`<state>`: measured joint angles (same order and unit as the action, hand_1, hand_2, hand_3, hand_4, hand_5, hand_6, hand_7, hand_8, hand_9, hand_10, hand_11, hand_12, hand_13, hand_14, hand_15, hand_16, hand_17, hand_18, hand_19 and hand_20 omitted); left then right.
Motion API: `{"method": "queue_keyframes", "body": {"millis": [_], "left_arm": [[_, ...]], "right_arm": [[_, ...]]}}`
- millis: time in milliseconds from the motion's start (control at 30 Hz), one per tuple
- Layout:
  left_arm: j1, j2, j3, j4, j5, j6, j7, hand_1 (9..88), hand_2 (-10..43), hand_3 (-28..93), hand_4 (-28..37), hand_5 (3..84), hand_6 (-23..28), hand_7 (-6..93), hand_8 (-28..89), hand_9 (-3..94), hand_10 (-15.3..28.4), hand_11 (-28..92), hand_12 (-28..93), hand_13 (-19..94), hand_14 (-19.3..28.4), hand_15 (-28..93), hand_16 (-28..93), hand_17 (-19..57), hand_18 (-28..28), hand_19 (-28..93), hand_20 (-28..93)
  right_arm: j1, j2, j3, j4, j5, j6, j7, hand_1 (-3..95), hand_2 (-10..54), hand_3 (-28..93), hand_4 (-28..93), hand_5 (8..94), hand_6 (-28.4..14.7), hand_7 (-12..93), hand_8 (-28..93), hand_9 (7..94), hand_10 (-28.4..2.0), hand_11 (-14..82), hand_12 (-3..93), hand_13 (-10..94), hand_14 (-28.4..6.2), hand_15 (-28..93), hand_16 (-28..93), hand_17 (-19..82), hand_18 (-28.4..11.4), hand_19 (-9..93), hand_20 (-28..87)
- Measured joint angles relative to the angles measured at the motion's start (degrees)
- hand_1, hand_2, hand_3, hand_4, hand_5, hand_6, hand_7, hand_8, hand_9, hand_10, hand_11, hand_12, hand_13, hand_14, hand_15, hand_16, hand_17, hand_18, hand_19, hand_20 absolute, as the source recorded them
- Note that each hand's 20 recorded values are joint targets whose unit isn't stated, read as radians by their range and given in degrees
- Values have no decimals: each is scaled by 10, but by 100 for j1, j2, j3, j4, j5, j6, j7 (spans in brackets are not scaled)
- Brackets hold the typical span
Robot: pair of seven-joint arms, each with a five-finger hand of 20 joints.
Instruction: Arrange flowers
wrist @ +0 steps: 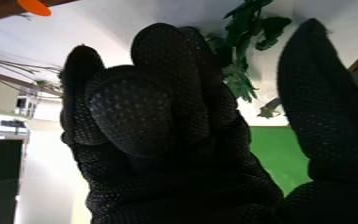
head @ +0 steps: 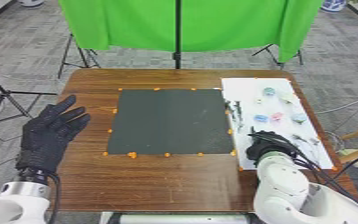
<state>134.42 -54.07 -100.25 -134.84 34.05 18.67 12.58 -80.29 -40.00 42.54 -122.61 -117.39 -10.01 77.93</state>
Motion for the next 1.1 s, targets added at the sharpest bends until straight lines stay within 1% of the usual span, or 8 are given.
{"method": "queue_keyframes", "body": {"millis": [33, 67, 233, 333, 533, 733, 967, 1100], "left_arm": [[0, 0, 0, 0, 0, 1, -3, 218, 102, 765, -272, 384, 110, 124, -84, 335, 211, 297, 105, 232, 268, 513, -98, -97, 226, 559, 90], [0, 0, 0, 0, 0, 2, -5, 218, 102, 765, -272, 384, 110, 124, -84, 335, 211, 297, 105, 232, 268, 513, -98, -97, 226, 559, 90], [-3, 0, 0, 0, -2, 6, -9, 219, 102, 765, -273, 384, 111, 124, -84, 335, 211, 299, 105, 232, 267, 513, -99, -97, 226, 559, 90], [-3, 0, 0, 0, -3, 10, -11, 219, 102, 765, -274, 384, 110, 125, -84, 334, 211, 299, 104, 232, 268, 514, -99, -97, 226, 559, 89], [-3, -5, 0, 0, -4, 19, -19, 219, 102, 765, -274, 384, 110, 125, -84, 334, 211, 299, 103, 232, 268, 514, -99, -97, 226, 560, 89], [2, -5, -19, -6, -5, 23, -21, 219, 103, 764, -274, 384, 111, 125, -85, 334, 211, 299, 103, 232, 269, 515, -99, -97, 226, 560, 88], [69, 7, -159, -100, 3, 24, -20, 219, 103, 763, -273, 384, 111, 124, -84, 334, 211, 300, 103, 232, 267, 514, -100, -97, 226, 561, 88], [78, 31, -190, -146, 9, 25, -13, 219, 104, 763, -273, 384, 110, 124, -84, 334, 210, 300, 103, 232, 268, 514, -99, -98, 226, 561, 87]], "right_arm": [[19, -8, -18, 16, -7, -15, 3, 469, -90, 675, -226, 681, -92, 429, 147, 753, -194, 506, 218, 793, -96, 718, 188, 515, -221, 932, 54], [38, -15, -39, 36, -18, -22, 2, 491, -93, 667, -231, 680, -85, 440, 162, 756, -190, 508, 219, 795, -92, 718, 189, 516, -218, 932, 59], [79, -104, -95, 92, -41, -16, -112, 566, -79, 702, -273, 711, -69, 444, 164, 792, -142, 459, 284, 816, -71, 718, 197, 538, -196, 932, 96], [67, -131, -121, 112, -110, 10, -169, 577, -69, 700, -279, 719, -65, 438, 170, 798, -132, 454, 292, 827, -62, 715, 200, 548, -188, 932, 109], [-53, -114, -108, 117, -326, 249, -245, 570, -59, 728, -282, 735, -70, 425, 193, 809, -127, 462, 295, 838, -56, 719, 210, 555, -184, 932, 150], [-263, -74, -14, 118, -532, 707, -346, 558, -57, 759, -278, 742, -72, 431, 202, 815, -126, 477, 290, 845, -56, 726, 213, 563, -187, 932, 181], [-506, 40, 205, 52, -700, 1049, -425, 550, -67, 775, -258, 751, -72, 433, 205, 827, -125, 477, 290, 852, -54, 729, 215, 574, -188, 932, 204], [-533, 148, 339, -93, -839, 1191, -444, 547, -71, 781, -252, 755, -73, 432, 207, 832, -124, 475, 291, 857, -54, 730, 216, 576, -190, 932, 213]]}}
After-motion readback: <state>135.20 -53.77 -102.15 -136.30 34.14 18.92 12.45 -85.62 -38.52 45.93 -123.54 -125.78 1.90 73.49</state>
